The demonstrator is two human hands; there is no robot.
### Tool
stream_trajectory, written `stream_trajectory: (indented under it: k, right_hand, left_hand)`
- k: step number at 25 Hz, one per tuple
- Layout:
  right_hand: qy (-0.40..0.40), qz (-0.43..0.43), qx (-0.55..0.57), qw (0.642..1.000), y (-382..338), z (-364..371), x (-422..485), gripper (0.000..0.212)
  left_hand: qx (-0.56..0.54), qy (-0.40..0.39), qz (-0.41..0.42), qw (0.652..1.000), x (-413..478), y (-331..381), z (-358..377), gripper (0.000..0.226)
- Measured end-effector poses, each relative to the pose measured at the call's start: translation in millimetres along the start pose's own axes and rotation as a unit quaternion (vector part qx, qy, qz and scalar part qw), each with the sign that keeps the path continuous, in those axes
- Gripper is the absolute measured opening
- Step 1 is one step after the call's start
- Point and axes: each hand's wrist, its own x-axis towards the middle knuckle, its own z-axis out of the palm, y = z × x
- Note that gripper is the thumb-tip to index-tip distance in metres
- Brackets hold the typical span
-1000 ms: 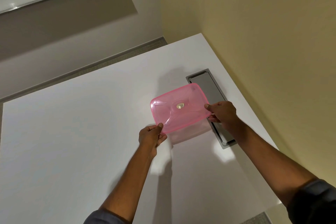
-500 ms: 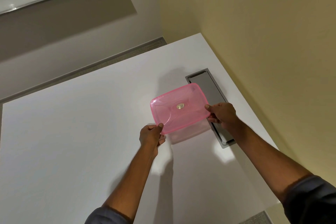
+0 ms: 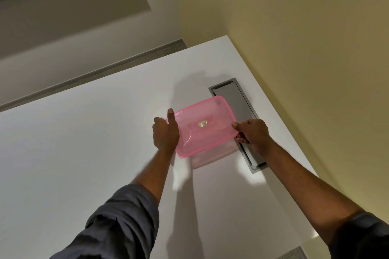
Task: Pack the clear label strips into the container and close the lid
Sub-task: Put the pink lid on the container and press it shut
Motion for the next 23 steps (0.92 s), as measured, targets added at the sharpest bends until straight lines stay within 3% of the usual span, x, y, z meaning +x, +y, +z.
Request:
stream_trajectory:
  k: [5, 11, 14, 17, 23]
  right_hand:
    - [-0.013, 0.002, -0.001, 1.0, -0.5, -1.0, 6.0, 0.039]
    - [-0.026, -0.015, -0.053, 0.998, -8.9, 0.8, 10.6, 0.018]
    - [-0.015, -0.117, -0.129, 0.985, -15.2, 13.8, 19.9, 0.047]
    - [0.002, -0.188, -0.235, 0.954, -24.5, 38.0, 40.4, 0.063]
    - [0.038, -0.262, -0.354, 0.897, -45.0, 70.8, 80.2, 0.064]
  left_hand:
    - [0.006, 0.054, 0.007, 0.999, 3.5, 2.9, 13.2, 0.068]
    - [-0.004, 0.044, -0.004, 0.999, 8.1, -0.4, 15.7, 0.073]
    - [0.007, 0.048, 0.003, 0.999, 9.4, -1.0, 17.5, 0.074]
    - [0.013, 0.049, 0.005, 0.999, 11.0, -2.2, 18.5, 0.073]
    - [0.047, 0.064, 0.032, 0.996, 13.4, -4.7, 19.7, 0.067]
